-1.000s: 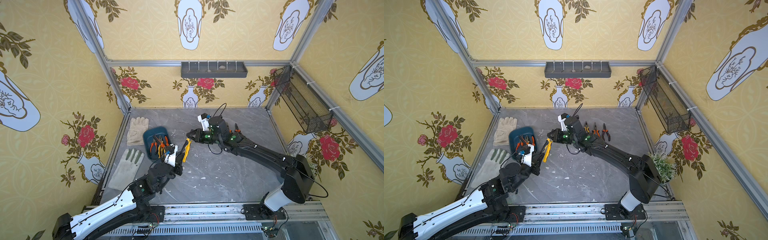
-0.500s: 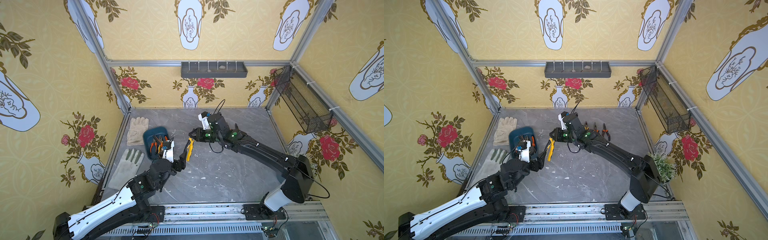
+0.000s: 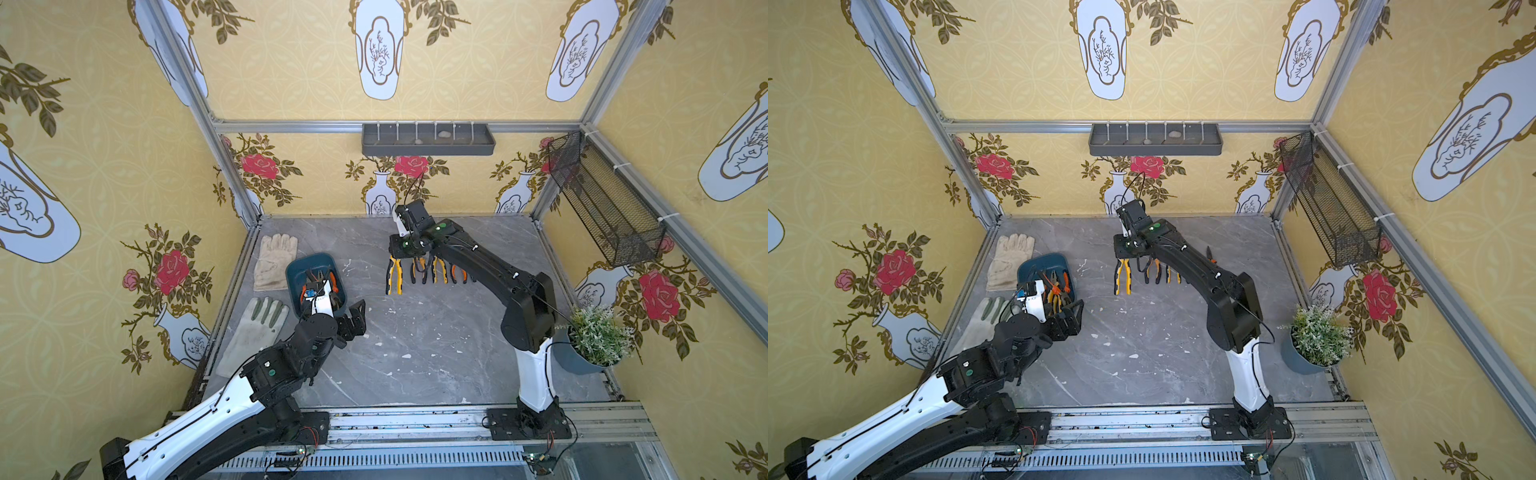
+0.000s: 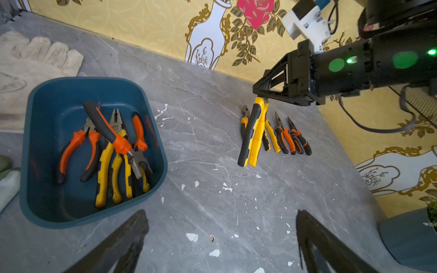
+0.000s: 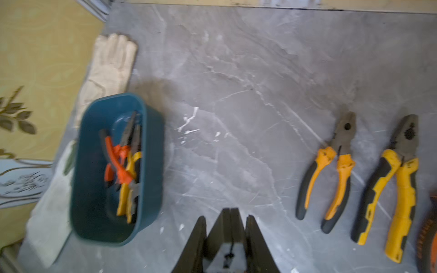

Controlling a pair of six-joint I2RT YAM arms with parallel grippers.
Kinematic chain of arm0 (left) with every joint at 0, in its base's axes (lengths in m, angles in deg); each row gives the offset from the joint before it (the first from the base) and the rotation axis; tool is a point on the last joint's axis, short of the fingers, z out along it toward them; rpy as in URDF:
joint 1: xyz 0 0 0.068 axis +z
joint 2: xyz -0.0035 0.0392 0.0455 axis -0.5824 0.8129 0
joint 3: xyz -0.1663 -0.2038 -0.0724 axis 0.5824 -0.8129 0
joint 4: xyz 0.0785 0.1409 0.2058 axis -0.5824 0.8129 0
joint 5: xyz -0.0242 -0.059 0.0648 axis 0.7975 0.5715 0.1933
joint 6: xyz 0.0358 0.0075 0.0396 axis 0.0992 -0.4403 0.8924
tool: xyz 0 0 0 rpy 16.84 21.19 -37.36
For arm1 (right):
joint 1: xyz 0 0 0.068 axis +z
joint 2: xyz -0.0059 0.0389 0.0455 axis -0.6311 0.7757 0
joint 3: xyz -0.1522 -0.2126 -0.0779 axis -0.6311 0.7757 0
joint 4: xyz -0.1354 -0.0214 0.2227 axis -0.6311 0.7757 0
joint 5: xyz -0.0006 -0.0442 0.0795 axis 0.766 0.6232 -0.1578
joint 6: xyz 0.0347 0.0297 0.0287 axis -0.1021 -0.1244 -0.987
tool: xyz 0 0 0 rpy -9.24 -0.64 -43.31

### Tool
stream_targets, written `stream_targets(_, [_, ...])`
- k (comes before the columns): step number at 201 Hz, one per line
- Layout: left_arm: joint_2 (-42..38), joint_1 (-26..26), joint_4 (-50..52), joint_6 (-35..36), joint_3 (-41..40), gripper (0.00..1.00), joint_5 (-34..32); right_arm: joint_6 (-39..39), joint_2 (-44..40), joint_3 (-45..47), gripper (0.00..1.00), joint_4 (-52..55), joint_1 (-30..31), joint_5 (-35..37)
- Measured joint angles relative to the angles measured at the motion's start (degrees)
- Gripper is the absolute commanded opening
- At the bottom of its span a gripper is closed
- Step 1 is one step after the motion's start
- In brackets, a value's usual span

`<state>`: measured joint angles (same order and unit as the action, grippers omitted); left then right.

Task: Take the pliers out of the storage box
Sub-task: Place the pliers at the center of the board.

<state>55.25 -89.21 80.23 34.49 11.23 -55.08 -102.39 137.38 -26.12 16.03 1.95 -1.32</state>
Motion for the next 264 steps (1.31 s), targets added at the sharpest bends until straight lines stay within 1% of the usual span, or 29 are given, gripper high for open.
stream_targets(31, [2.2,0.4,1.4,-1.2,0.8,0.99,1.2,1.8,7.6,-7.2,0.01,2.5,-2.9,-0.5])
stream_targets(51, [4.0,1.0,1.4,-1.4,0.8,0.99,2.4,2.0,11.2,-10.9,0.04,2.8,-4.0,-1.8])
stream_targets(89, [7.5,2.4,1.4,-1.6,1.0,0.99,5.3,3.1,17.5,-17.3,0.06,3.8,-5.9,-3.2])
stream_targets(155, [7.8,3.7,1.6,-1.5,1.6,0.99,8.0,3.0,21.9,-21.0,0.08,2.7,-7.0,-4.0])
stream_targets(187, [7.2,4.3,1.8,-1.4,1.6,0.99,8.5,2.5,23.4,-21.4,0.13,0.8,-7.1,-4.2])
stream_targets(264, [7.5,4.8,3.0,-1.4,2.3,0.99,9.7,1.3,25.3,-21.5,0.2,-2.2,-7.6,-5.6])
